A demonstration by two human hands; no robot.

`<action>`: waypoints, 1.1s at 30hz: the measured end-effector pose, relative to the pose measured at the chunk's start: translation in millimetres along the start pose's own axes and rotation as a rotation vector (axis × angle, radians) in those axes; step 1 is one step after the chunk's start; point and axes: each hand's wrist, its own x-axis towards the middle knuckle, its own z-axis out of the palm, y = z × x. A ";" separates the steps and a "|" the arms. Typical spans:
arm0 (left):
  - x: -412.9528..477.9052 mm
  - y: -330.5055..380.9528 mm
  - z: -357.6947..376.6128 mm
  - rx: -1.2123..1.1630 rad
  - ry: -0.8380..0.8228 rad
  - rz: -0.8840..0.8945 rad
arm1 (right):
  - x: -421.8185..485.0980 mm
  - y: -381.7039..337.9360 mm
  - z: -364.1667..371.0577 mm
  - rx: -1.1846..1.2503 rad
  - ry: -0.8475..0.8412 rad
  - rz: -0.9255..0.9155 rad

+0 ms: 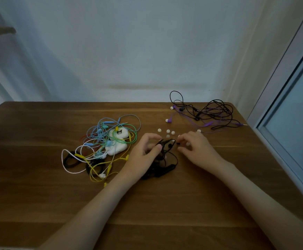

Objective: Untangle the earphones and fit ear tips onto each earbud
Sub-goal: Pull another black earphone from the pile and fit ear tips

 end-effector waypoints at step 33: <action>7.4 -0.9 -7.1 0.066 -0.048 0.214 | -20.2 -34.4 -10.2 0.842 -0.143 0.013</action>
